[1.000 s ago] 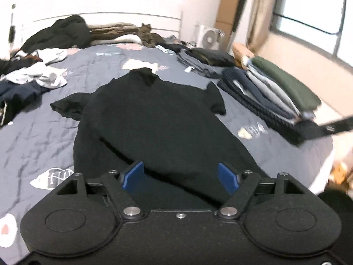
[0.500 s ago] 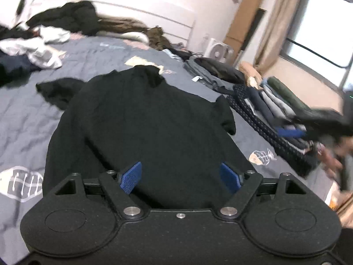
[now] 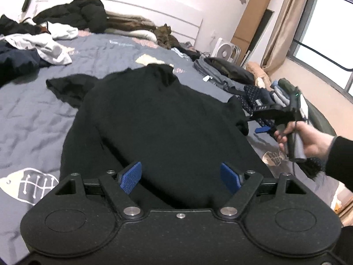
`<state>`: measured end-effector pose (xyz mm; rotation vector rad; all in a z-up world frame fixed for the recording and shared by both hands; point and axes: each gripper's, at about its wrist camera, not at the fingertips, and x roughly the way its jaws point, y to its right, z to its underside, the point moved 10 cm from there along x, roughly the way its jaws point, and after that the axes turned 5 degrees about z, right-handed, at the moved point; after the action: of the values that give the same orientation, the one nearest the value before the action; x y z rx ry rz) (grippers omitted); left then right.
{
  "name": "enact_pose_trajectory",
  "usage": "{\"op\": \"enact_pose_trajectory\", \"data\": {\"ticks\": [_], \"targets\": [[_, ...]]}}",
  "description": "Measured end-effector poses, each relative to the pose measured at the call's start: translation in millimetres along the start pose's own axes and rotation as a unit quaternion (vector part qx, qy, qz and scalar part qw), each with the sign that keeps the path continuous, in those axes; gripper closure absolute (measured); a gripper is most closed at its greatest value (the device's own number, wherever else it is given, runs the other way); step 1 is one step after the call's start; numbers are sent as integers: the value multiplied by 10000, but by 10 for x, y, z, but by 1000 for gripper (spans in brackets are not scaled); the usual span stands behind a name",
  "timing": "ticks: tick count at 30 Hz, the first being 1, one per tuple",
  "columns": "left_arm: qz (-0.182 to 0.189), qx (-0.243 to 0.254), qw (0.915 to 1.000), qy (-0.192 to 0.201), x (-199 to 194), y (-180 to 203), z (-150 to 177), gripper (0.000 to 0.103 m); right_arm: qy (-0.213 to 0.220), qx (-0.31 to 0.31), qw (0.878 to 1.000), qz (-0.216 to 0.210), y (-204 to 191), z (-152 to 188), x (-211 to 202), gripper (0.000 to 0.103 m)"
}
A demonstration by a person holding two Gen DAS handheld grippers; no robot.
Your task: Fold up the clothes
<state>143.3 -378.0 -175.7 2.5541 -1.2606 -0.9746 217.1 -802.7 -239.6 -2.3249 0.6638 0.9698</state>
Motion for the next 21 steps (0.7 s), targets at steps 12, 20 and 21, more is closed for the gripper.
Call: {"op": "enact_pose_trajectory", "data": {"ticks": [12,20,21], "targets": [[-215,-224,9995,-16,1,-196,-34,26,-43,-404,9991,128,-147,43,345,44],[-355,-252,9990,97,-81,-311,-122,26,29,-1114,9928,-437,-582,112,-9,96],[-381,-273,9988,140,-106,-336,-148,26,123,-1263,9904,-555,-695,116,-131,96]]}}
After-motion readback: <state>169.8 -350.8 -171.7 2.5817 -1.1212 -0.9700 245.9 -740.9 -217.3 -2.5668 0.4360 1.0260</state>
